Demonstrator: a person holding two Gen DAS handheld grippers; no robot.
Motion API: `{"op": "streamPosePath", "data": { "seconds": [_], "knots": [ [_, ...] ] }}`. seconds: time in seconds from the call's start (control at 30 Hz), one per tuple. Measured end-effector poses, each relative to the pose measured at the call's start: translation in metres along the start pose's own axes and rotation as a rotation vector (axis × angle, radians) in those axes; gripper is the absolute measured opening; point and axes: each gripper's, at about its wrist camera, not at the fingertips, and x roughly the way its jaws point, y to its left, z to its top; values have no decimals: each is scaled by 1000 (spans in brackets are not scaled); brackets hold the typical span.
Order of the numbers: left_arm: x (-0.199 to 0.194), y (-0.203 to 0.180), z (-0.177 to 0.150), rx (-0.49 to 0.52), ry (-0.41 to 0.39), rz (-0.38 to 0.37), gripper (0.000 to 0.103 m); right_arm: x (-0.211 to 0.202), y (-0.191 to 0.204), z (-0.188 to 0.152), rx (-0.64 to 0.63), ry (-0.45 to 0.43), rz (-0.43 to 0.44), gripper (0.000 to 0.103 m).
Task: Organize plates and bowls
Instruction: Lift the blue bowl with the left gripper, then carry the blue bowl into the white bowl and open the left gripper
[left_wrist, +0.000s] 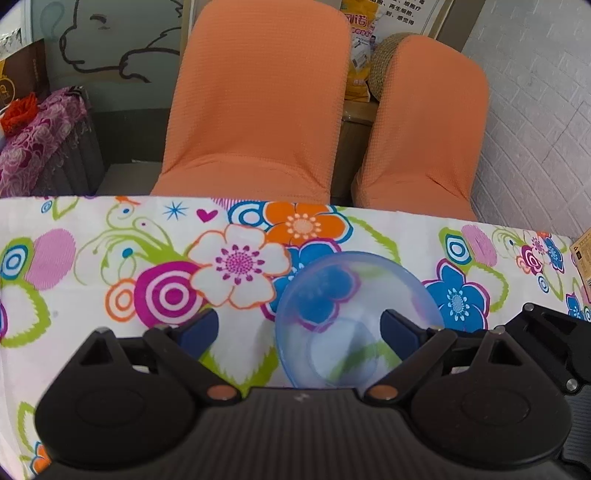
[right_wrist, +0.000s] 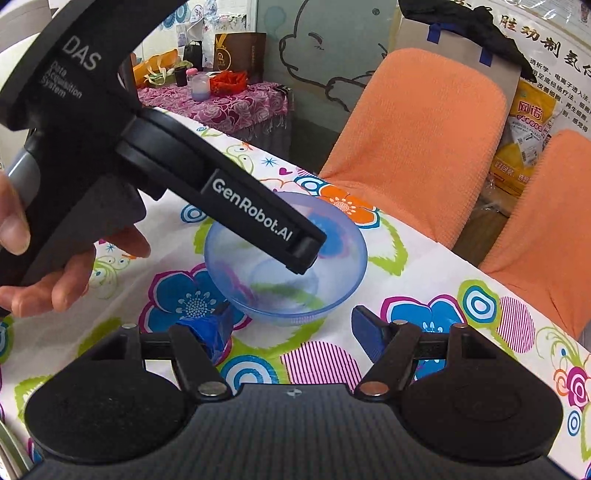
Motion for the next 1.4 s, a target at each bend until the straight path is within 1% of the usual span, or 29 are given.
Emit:
{"op": "streamPosePath", "data": {
  "seconds": [0.2,0.33,0.37,0.4,0.43,0.47,0.53,0.57,0.67,0.73,0.9,1.03,1.17,1.27,1.4],
  "knots": [
    [-1,-1,0,4,-7,-19,93,4,-2,0,10,-5,6,57],
    [3,-4,-1,16,-7,-6,89,7,-3,0,25,-3,9,57],
    [4,-4,-2,18,-8,-6,87,7,-3,0,28,-4,11,57],
    [5,-4,-2,21,-7,-7,80,8,-4,1,30,-8,10,57],
    [6,-4,-2,26,-6,-9,76,9,-5,2,31,-15,8,57],
    [9,-4,-2,34,-1,-14,67,11,-6,4,34,-19,6,57],
    [11,-8,-1,68,-13,-2,61,15,-8,5,40,-21,11,57],
    [12,-11,-1,89,-17,6,51,17,-9,6,45,-24,14,57],
    [14,-16,-2,137,-36,37,46,24,-11,6,51,-54,28,57],
    [14,-15,-2,144,-41,30,44,25,-12,4,42,-103,43,59],
    [4,-16,-2,133,-58,24,44,26,-12,2,-1,-135,27,58],
    [-18,-28,-4,137,-82,25,44,17,-10,6,-21,-144,17,58],
    [-58,-48,-13,146,-122,27,45,-6,-6,9,-32,-147,5,58],
    [-96,-68,-27,166,-159,14,45,-34,1,9,-51,-157,-13,59],
    [-150,-102,-58,190,-219,-13,45,-86,15,-1,-73,-181,-45,59]
  ]
}}
